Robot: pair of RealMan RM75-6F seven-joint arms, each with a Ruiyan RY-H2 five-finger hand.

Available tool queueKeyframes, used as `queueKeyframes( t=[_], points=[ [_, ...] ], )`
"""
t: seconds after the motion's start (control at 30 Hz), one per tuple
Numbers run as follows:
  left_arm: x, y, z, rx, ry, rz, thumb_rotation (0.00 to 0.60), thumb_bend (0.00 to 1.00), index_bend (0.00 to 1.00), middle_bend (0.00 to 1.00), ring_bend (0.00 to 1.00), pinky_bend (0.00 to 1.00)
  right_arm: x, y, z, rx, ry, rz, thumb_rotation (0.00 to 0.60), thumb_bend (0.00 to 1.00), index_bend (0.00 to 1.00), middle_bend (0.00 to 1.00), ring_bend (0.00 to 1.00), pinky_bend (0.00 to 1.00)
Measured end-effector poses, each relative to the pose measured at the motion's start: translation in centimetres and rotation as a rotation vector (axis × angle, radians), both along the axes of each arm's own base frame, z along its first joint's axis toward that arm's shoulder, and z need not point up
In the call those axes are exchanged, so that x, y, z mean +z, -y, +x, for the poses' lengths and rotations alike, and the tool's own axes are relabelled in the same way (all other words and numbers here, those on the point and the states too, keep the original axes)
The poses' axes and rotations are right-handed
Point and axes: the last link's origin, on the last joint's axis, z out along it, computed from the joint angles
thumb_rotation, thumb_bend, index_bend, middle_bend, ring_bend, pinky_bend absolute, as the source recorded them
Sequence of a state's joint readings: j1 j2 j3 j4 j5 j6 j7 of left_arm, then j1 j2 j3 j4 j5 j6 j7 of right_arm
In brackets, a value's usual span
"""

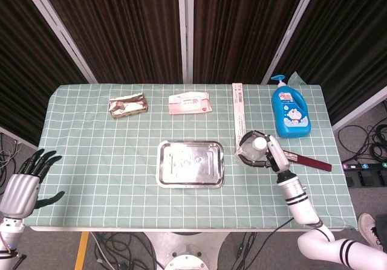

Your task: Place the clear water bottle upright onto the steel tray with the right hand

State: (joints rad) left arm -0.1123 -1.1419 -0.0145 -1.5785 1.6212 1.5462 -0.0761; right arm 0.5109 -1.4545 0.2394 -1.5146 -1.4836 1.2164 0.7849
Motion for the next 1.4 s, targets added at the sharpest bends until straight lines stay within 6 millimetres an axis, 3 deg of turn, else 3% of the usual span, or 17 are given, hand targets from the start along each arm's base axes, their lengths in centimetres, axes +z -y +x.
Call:
queueKeyframes(
  t=[0.13, 0.2, 0.3, 0.47, 0.57, 0.83, 0.97, 1.17, 1.27, 1.4],
  points=[
    [0.0, 0.0, 0.0, -0.001, 0.002, -0.001, 0.6, 0.14, 0.24, 0.23, 0.1, 0.19, 1.9, -0.9, 3.5, 0.09, 0.082, -0.04, 0.6, 0.31, 0.63, 0.55, 0.37, 0.46],
    [-0.1, 0.0, 0.0, 0.002, 0.004, -0.002, 0.6, 0.14, 0.24, 0.23, 0.1, 0.19, 2.2, -1.3, 4.0, 0.096, 0.093, -0.047, 0.6, 0.31, 0.63, 0.55, 0.37, 0.46],
    [-0.1, 0.1, -0.1, 0.005, 0.003, -0.008, 0.6, 0.14, 0.24, 0.23, 0.1, 0.19, 1.4, -1.1, 2.7, 0.05, 0.06, -0.025, 0.6, 0.31, 0.63, 0.55, 0.37, 0.46],
    [-0.2, 0.1, -0.2, 0.006, 0.002, -0.009, 0.6, 0.14, 0.24, 0.23, 0.1, 0.19, -1.0, 0.3, -1.9, -0.084, -0.057, 0.025, 0.6, 0.31, 0.63, 0.55, 0.37, 0.46],
    [-0.1, -0.1, -0.2, 0.007, 0.003, -0.007, 0.6, 0.14, 0.24, 0.23, 0.1, 0.19, -1.4, 0.7, -2.7, -0.089, -0.083, 0.016, 0.6, 0.31, 0.63, 0.55, 0.37, 0.46],
    [0.0, -0.1, -0.2, 0.007, 0.005, -0.006, 0.6, 0.14, 0.24, 0.23, 0.1, 0.19, -1.4, 0.6, -0.7, -0.053, -0.044, 0.015, 0.6, 0.31, 0.63, 0.55, 0.37, 0.46],
    [0.1, 0.1, -0.5, 0.017, -0.003, -0.01, 0.6, 0.14, 0.24, 0.23, 0.1, 0.19, -3.4, 1.0, 1.0, -0.046, -0.017, 0.061, 0.6, 0.31, 0.63, 0.55, 0.37, 0.46],
    [0.2, 0.1, -0.3, 0.012, -0.003, -0.003, 0.6, 0.14, 0.24, 0.23, 0.1, 0.19, -6.8, 2.0, 5.5, 0.016, -0.007, 0.103, 0.6, 0.3, 0.63, 0.55, 0.37, 0.46],
    [0.3, 0.1, -0.5, 0.017, 0.002, -0.001, 0.6, 0.14, 0.24, 0.23, 0.1, 0.19, -5.9, 2.1, 5.1, 0.014, -0.022, 0.068, 0.6, 0.3, 0.63, 0.55, 0.37, 0.46],
    [0.0, 0.2, -0.6, 0.019, 0.003, -0.013, 0.6, 0.14, 0.24, 0.23, 0.1, 0.19, -3.2, 1.8, 2.2, -0.029, -0.048, 0.009, 0.6, 0.29, 0.63, 0.55, 0.37, 0.46]
  ],
)
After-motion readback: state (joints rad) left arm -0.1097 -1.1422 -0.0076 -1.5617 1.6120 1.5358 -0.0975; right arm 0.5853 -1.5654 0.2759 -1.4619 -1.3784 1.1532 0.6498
